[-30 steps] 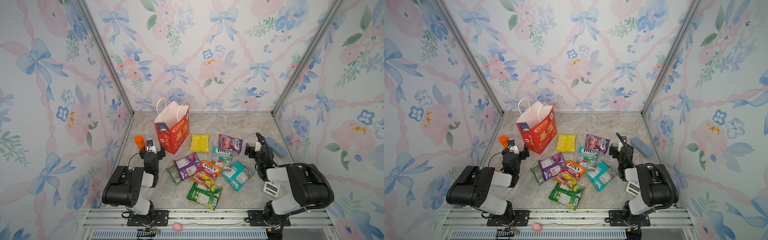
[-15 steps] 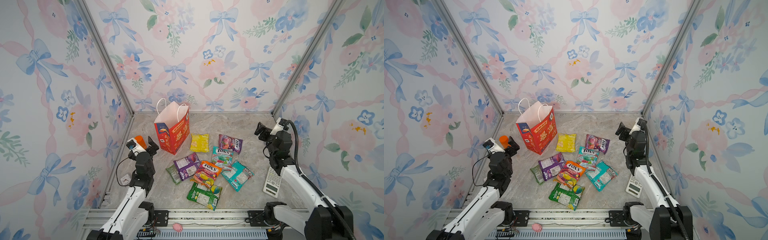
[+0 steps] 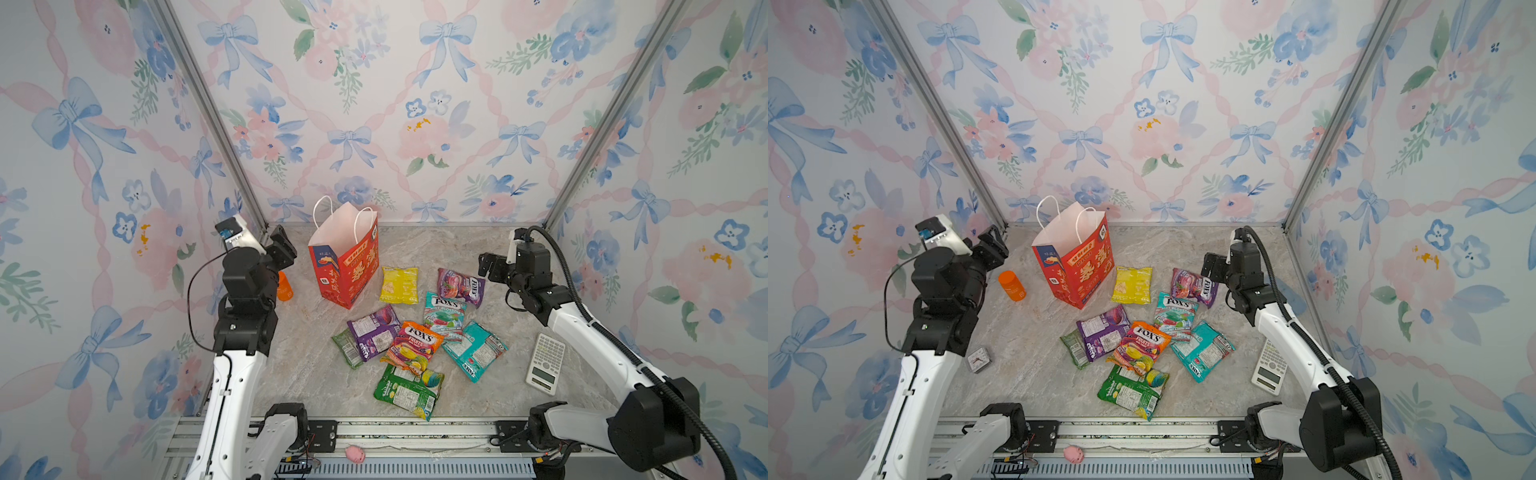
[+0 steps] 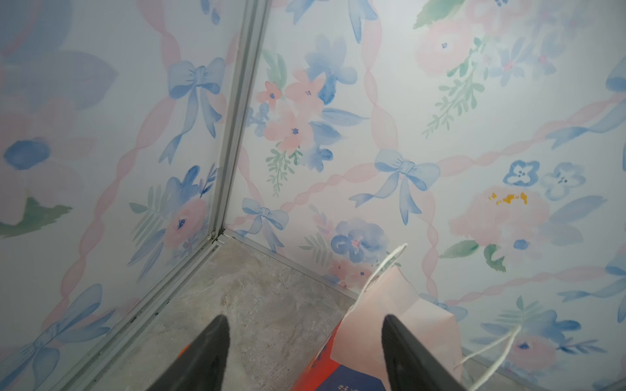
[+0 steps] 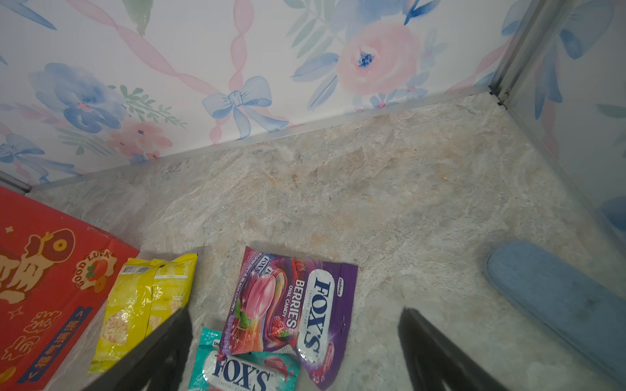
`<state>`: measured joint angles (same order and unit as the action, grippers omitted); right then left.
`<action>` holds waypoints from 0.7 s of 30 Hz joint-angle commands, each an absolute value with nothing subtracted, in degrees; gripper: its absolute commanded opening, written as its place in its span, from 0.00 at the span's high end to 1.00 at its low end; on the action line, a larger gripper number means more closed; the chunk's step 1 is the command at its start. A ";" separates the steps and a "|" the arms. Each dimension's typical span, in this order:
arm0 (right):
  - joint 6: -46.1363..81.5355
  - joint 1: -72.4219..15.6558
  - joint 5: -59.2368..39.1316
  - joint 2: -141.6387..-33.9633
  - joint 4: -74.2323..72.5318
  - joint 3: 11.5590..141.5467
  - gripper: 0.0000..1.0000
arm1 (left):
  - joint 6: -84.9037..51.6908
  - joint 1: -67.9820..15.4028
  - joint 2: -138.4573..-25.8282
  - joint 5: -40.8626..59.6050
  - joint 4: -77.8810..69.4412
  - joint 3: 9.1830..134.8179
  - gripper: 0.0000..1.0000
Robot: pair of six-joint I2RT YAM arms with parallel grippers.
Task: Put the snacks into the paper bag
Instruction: 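Raise both arms from rest toward the paper bag and candy packets, then grasp the paper bag rim with left gripper while right reaches toward candy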
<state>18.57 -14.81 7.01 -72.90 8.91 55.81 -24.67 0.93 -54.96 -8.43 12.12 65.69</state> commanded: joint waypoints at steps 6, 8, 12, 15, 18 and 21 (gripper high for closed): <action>17.11 -17.26 3.02 -73.49 17.20 57.23 0.02 | -16.84 1.31 -70.69 7.47 32.39 81.98 0.37; 17.12 -17.88 2.66 -73.40 17.53 56.91 0.02 | -15.75 1.34 -73.73 7.93 34.22 84.24 0.40; 17.37 -18.60 2.22 -73.47 17.49 56.29 0.02 | -13.40 1.34 -79.61 7.85 37.32 88.76 0.44; 17.42 -18.75 2.09 -73.77 17.58 56.25 0.02 | -11.78 1.32 -83.75 6.65 39.21 91.95 0.46; 17.49 -18.88 1.86 -73.98 17.32 56.32 0.02 | -10.66 1.34 -87.36 6.68 40.74 94.76 0.52; 17.44 -18.98 1.58 -74.18 17.36 56.43 0.02 | -10.46 1.36 -90.29 8.37 42.06 97.23 0.57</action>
